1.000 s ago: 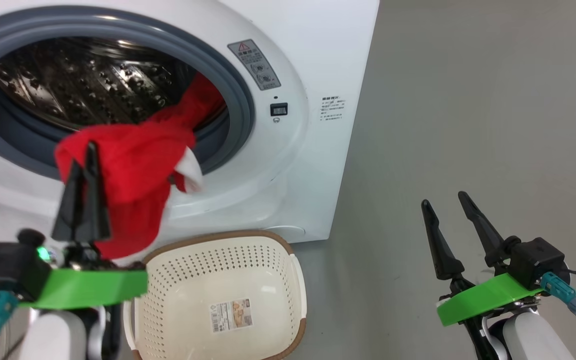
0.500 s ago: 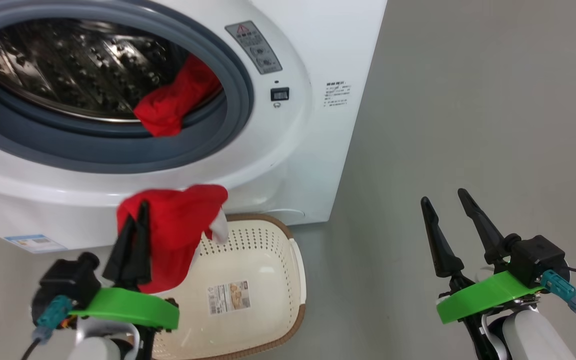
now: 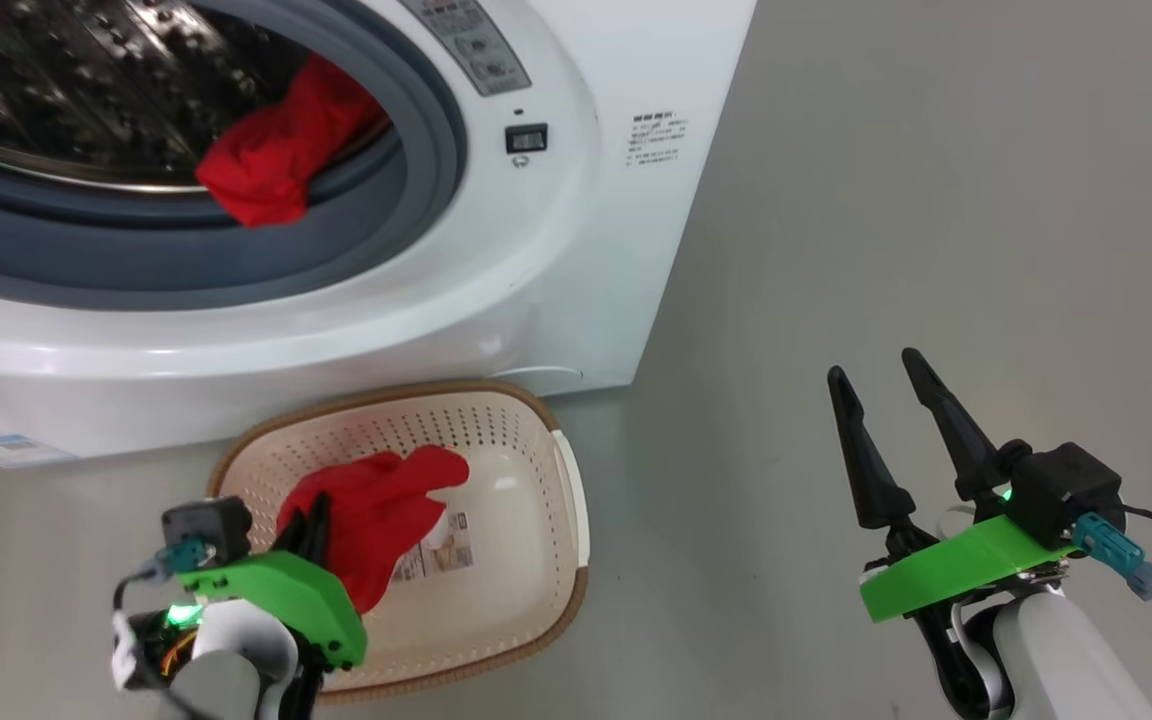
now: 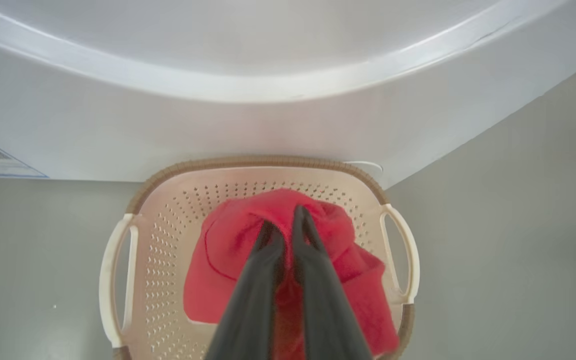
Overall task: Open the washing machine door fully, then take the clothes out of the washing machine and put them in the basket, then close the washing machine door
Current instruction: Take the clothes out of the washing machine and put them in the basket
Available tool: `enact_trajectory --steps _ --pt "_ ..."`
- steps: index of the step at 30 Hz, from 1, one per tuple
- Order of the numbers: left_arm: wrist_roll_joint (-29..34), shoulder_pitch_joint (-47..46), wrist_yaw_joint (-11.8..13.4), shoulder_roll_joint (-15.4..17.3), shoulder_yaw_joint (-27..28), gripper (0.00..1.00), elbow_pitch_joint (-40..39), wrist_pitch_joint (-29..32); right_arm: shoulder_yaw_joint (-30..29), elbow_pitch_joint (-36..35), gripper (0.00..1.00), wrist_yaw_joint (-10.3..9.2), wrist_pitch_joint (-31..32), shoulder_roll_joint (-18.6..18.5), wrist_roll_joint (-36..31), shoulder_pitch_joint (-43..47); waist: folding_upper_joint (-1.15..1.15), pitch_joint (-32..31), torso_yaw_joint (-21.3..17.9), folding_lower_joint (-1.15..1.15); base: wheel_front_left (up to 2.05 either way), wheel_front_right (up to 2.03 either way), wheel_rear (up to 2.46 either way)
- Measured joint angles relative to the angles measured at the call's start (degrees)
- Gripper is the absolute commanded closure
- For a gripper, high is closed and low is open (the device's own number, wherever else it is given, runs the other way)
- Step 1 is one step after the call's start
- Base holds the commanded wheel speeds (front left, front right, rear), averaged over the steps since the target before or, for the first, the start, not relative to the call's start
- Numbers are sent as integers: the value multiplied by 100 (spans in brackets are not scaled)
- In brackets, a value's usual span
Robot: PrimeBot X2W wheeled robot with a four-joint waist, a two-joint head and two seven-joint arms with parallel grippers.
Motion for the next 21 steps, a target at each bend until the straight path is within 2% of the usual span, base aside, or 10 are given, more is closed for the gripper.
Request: enact_trajectory --steps 11,15,21 --pt "1 -1163 -56 136 -157 100 2019 1114 212 -2 0 0 0 1 210 -341 0 551 -244 0 0 0 0" --pt "-78 -1404 -64 267 -134 100 2368 1204 236 -37 0 0 0 1 257 -398 0 709 -398 0 0 0 0" --pt "-126 -1549 -113 279 -132 100 2594 1278 248 -47 0 0 0 1 297 -437 0 867 -581 0 0 0 0"
